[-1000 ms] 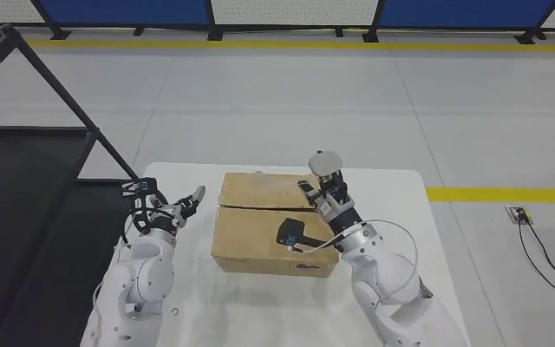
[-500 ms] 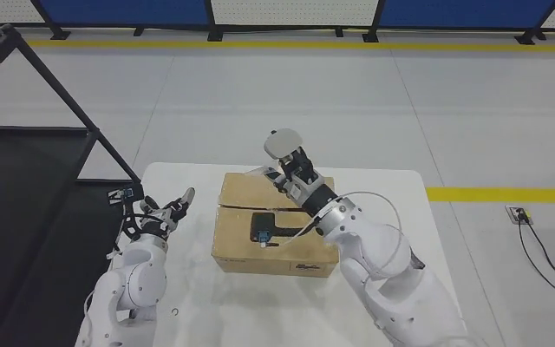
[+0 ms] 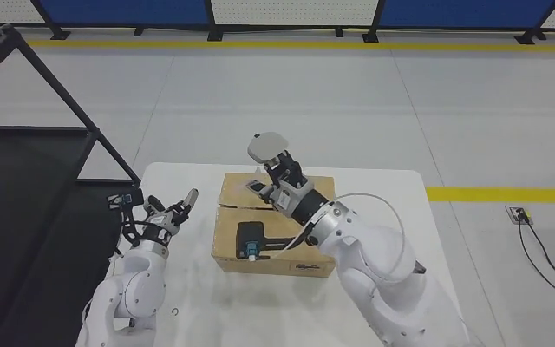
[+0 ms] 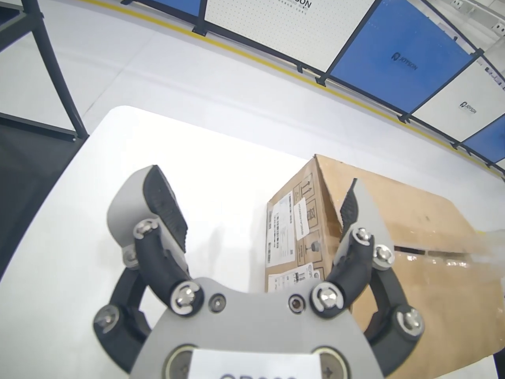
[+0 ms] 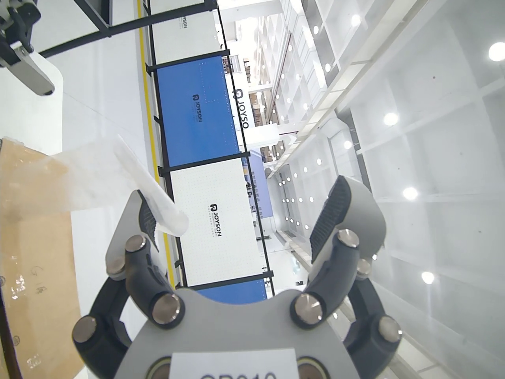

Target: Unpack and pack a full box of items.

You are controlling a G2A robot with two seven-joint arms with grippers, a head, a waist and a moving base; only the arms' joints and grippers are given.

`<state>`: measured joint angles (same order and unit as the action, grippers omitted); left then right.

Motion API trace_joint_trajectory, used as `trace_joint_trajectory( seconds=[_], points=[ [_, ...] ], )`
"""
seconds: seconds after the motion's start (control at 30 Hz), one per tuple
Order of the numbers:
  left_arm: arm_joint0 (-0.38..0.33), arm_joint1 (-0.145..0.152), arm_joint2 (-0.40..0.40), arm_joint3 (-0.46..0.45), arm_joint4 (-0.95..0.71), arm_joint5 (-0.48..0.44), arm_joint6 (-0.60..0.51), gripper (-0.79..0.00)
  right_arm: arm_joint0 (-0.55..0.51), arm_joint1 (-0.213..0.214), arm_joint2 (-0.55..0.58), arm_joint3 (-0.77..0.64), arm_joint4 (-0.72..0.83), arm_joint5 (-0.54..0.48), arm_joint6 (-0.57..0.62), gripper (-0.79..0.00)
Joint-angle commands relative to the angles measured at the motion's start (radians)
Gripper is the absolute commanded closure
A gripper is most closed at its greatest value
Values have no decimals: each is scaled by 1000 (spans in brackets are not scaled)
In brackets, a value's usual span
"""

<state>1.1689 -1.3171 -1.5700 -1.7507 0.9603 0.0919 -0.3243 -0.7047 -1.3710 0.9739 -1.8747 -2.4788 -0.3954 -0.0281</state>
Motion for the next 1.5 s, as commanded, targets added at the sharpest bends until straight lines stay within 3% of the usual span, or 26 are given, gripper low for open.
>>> trace_joint_trajectory(
  seconds=[0.0, 0.1, 0.53, 0.73, 0.97, 1.03, 1.1, 1.47],
  points=[
    [7, 0, 0, -3, -7, -5, 6, -785, 1, -5, -6, -5, 18, 2, 34, -785],
    [24, 2, 2, -17, 1, -30, 25, -785, 26, -10, -35, -7, -17, -66, 75, -785],
    [38, 3, -3, -23, -1, -36, 40, -785, 9, -13, -39, -11, -7, -31, 79, -785],
    [51, 4, -17, -28, -22, -21, 67, -785, 6, -35, -48, -3, 87, 33, 173, -785],
    [50, 3, -18, -25, -37, -3, 94, -785, -30, -80, -41, -27, 326, 210, 475, -785],
    [47, 3, -18, -23, -38, 1, 94, -785, -24, -90, -35, -38, 393, 204, 558, -785],
    [45, 4, -19, -21, -37, 2, 91, -785, -6, -94, -39, -49, 412, 120, 629, -785],
    [43, 5, -20, -20, -32, 1, 87, -785, -11, -94, -38, -55, 412, 125, 617, -785]
  ],
)
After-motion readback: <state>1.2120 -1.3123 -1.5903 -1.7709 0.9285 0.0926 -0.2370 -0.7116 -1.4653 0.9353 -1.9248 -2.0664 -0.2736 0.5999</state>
